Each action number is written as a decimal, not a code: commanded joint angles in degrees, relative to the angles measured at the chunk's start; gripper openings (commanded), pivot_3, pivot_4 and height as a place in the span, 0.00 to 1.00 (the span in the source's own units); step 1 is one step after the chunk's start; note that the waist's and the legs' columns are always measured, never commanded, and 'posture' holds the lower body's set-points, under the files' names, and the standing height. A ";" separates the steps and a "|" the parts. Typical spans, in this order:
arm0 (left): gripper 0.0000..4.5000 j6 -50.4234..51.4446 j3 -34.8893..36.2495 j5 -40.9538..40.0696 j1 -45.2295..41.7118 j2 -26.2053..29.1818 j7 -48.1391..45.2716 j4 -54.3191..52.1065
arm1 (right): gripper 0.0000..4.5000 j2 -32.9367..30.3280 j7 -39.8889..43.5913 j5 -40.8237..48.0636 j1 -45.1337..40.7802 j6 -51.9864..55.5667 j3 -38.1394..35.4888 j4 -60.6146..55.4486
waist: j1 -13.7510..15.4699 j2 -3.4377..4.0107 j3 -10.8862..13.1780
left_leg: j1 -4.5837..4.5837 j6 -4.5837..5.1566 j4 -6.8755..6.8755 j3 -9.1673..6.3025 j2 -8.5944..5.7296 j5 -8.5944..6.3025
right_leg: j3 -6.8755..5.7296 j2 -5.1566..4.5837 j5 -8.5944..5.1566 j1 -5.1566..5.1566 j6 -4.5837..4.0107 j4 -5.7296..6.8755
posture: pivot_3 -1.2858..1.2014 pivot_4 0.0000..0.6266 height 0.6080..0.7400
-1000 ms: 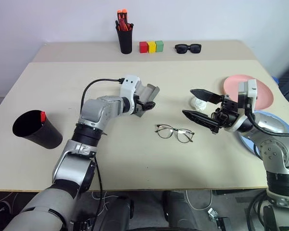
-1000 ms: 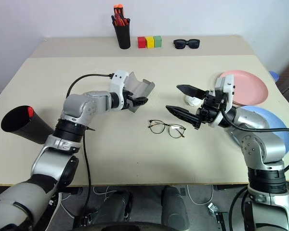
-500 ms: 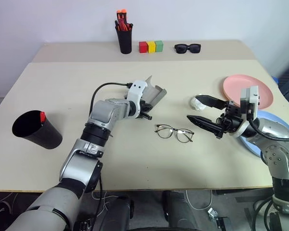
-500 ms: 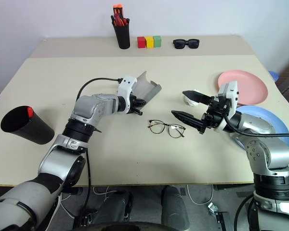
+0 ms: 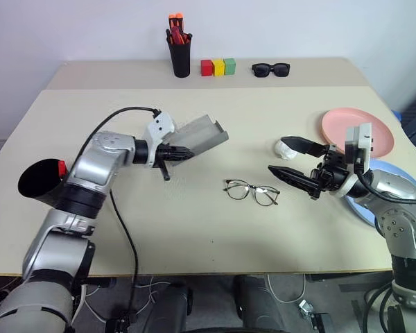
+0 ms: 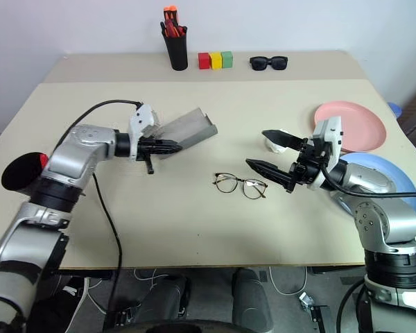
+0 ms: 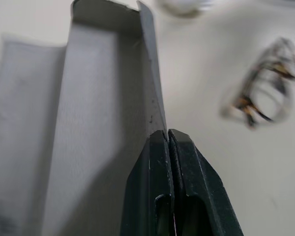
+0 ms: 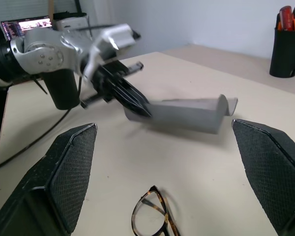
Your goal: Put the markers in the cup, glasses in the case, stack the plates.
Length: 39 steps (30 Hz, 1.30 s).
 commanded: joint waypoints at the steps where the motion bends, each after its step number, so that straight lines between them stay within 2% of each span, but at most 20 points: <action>1: 0.00 -9.66 -1.31 4.46 -1.17 1.88 -4.39 4.60 | 1.00 -0.02 0.32 0.32 -0.99 -1.12 -0.72 -0.92 | -0.08 0.00 0.00 | 0.01 0.00 0.00 0.00 0.00 0.00 | 0.00 0.00 0.00 0.00 0.00 0.00 | 0.52 0.24 1.00; 9: 0.00 -19.02 0.82 5.42 -5.26 -0.40 -11.82 18.00 | 1.00 -0.19 0.06 0.90 -0.78 -0.47 -1.08 -1.46 | -0.12 0.00 0.00 | -0.01 0.04 0.02 0.01 0.00 -0.02 | -0.01 0.01 0.00 0.00 0.00 0.02 | 0.52 0.24 1.00; 14: 0.00 -29.41 1.21 7.48 -8.33 -2.88 -12.98 25.59 | 1.00 -0.14 0.04 0.80 -0.68 -0.60 -0.95 -1.55 | -0.08 0.00 0.00 | -0.02 0.05 0.04 0.01 0.00 -0.02 | -0.01 0.01 0.00 0.00 0.01 0.02 | 0.52 0.24 1.00; 16: 0.00 -27.73 1.84 6.98 -10.45 -3.77 -14.98 28.95 | 1.00 -0.16 0.00 0.85 -0.83 -0.53 -0.95 -1.47 | -0.10 0.00 0.00 | -0.01 0.05 0.04 0.01 0.00 -0.02 | -0.01 0.01 0.00 0.00 0.00 0.04 | 0.52 0.24 1.00; 18: 0.00 -31.87 2.50 6.98 -11.65 -4.04 -16.59 31.21 | 1.00 -0.21 0.01 0.80 -0.83 -0.56 -0.96 -1.44 | -0.33 0.00 0.00 | -0.02 0.06 0.04 0.01 -0.01 -0.03 | -0.02 0.01 0.00 -0.01 0.01 0.05 | 0.52 0.24 1.00; 25: 0.00 -35.56 2.23 9.78 -15.87 -3.59 -21.80 39.67 | 1.00 -0.31 -0.09 0.86 -0.20 -0.63 -1.31 -1.89 | -0.31 0.00 0.00 | 0.00 0.13 0.06 0.03 -0.01 -0.06 | -0.02 0.02 0.00 -0.01 0.01 0.08 | 0.52 0.24 1.00; 39: 0.00 -45.08 1.68 15.54 -16.99 -5.95 -25.21 47.24 | 1.00 -0.66 -0.55 1.24 0.95 -0.45 -2.13 -2.95 | -0.36 -0.01 0.00 | -0.02 0.16 0.13 0.02 -0.01 -0.08 | -0.02 0.02 0.02 -0.01 0.04 0.11 | 0.52 0.24 1.00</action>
